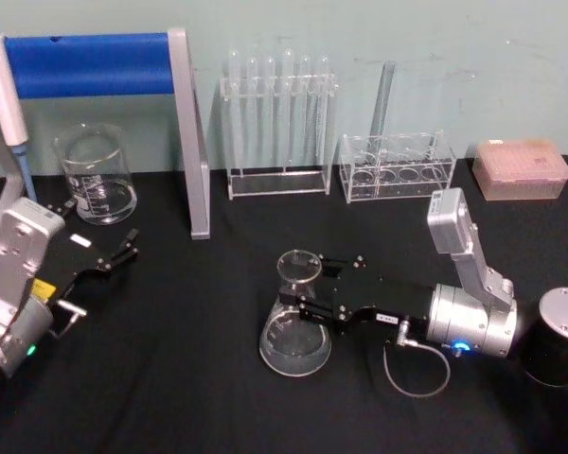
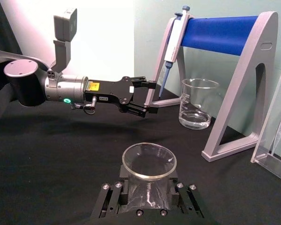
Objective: Grasp the erlenmeyer flask with one hand, shake it three times, then place it back.
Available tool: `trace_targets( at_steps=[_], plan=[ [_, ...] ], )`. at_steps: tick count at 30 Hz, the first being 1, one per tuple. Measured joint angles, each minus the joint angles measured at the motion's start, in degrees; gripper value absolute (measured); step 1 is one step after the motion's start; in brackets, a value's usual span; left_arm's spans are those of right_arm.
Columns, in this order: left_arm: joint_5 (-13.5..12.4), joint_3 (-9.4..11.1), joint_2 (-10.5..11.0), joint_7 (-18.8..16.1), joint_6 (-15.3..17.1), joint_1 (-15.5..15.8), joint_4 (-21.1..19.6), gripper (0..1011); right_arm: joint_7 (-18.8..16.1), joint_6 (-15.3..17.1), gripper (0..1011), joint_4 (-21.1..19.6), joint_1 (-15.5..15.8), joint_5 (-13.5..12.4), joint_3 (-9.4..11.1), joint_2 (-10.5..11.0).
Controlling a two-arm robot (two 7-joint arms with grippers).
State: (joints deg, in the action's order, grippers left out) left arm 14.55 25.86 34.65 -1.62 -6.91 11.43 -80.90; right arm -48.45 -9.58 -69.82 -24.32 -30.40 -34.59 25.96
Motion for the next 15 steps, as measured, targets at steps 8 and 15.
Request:
trace_targets(
  at_steps=[8,15],
  plan=[
    [0.0,0.0,0.0,0.0,0.0,0.0,0.0,1001,0.0,0.0,448,0.0,0.0,0.0,0.0,0.0],
    [0.0,0.0,0.0,0.0,0.0,0.0,0.0,1001,0.0,0.0,449,0.0,0.0,0.0,0.0,0.0]
  ],
)
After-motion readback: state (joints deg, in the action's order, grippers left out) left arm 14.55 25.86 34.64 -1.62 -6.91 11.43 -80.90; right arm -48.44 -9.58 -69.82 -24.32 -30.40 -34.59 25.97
